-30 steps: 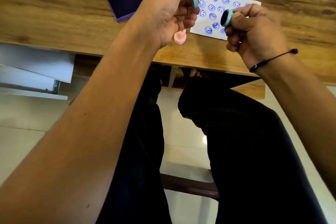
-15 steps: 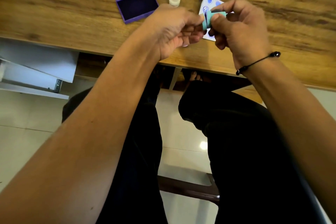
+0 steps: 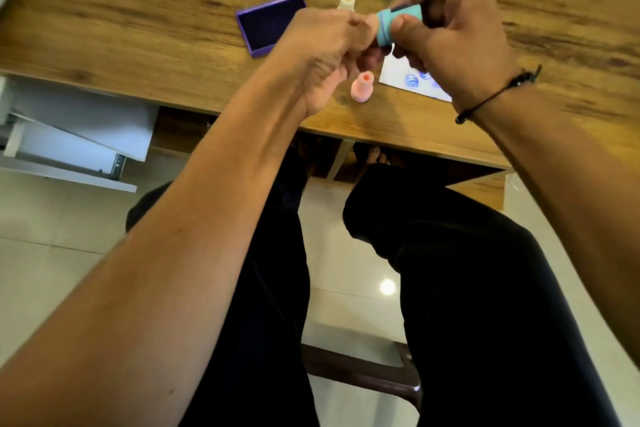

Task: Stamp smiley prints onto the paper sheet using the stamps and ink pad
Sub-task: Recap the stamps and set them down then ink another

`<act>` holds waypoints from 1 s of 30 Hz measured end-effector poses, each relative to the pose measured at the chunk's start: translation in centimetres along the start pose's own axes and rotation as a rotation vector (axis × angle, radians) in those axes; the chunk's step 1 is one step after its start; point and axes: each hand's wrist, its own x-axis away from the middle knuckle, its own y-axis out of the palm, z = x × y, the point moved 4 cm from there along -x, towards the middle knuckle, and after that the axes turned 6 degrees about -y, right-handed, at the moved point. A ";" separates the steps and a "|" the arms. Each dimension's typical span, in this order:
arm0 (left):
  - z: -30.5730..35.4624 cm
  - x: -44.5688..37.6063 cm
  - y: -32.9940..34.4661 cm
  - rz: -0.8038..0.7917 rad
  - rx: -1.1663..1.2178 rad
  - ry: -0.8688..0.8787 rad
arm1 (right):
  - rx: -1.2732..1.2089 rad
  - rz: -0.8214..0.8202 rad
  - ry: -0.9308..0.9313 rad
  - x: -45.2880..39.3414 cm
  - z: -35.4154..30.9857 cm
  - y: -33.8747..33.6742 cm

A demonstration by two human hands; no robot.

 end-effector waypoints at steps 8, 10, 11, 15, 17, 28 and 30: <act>0.7 -1.4 -1.5 -0.006 0.058 -0.028 | 0.336 -0.155 -0.149 -3.5 -0.4 1.3; 0.3 -2.2 -1.9 0.082 0.022 -0.077 | 0.369 -0.152 -0.124 -4.1 0.6 1.7; 0.1 -2.6 -2.3 0.154 -0.012 -0.094 | 0.361 -0.141 -0.101 -4.3 1.2 1.8; 0.2 -3.7 -3.8 0.338 -0.052 -0.090 | 0.462 -0.119 -0.067 -5.1 3.4 2.3; 0.2 -3.6 -3.9 0.335 -0.023 -0.084 | 0.582 -0.170 -0.112 -5.3 4.1 2.9; 0.2 -3.6 -3.9 0.311 -0.028 -0.080 | 0.873 -0.410 -0.144 -5.8 4.2 3.8; 0.3 -3.6 -3.9 0.299 -0.024 -0.080 | 0.801 -0.293 -0.110 -5.9 3.6 2.3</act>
